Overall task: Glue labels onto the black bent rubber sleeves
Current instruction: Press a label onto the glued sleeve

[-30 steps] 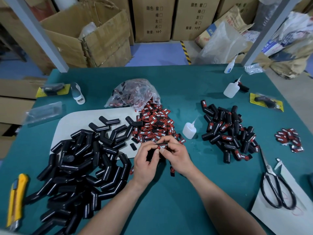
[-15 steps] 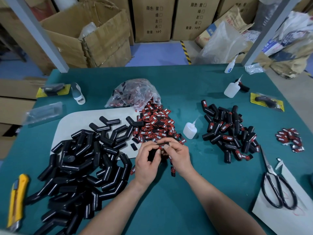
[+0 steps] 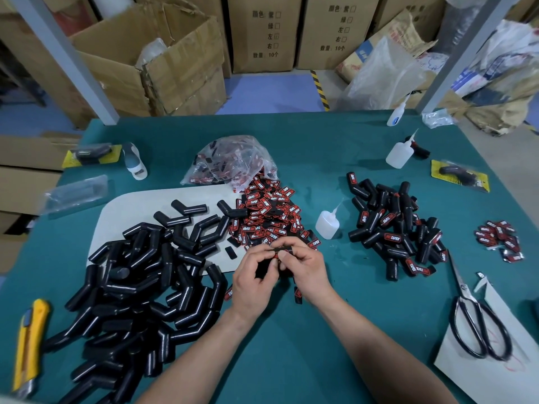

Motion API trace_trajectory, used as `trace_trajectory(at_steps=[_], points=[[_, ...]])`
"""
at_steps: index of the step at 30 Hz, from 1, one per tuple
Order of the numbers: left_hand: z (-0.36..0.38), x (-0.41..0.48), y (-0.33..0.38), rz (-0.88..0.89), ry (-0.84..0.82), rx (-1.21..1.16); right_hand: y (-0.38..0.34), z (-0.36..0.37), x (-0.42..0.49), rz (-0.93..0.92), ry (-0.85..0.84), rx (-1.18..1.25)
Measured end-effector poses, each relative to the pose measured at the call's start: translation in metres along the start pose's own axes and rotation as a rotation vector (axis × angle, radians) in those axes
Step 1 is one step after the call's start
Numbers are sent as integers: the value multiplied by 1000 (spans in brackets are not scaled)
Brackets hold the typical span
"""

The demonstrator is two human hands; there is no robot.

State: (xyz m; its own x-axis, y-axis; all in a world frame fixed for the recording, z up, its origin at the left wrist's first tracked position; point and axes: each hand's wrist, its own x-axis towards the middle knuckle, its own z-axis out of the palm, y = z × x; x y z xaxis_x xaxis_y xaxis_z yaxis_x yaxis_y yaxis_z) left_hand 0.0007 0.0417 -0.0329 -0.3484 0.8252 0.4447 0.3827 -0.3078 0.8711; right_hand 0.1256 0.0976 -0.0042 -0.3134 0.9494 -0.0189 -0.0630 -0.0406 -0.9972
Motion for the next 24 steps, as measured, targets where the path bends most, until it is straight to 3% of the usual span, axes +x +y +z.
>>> trace_trajectory(at_steps=[9,24], points=[[0,0,3,-120,18,-54,0,-1,1,-69,-50,-78],[4,-5,6,-33,-22,18,4,3,-2,-108,-6,-53]])
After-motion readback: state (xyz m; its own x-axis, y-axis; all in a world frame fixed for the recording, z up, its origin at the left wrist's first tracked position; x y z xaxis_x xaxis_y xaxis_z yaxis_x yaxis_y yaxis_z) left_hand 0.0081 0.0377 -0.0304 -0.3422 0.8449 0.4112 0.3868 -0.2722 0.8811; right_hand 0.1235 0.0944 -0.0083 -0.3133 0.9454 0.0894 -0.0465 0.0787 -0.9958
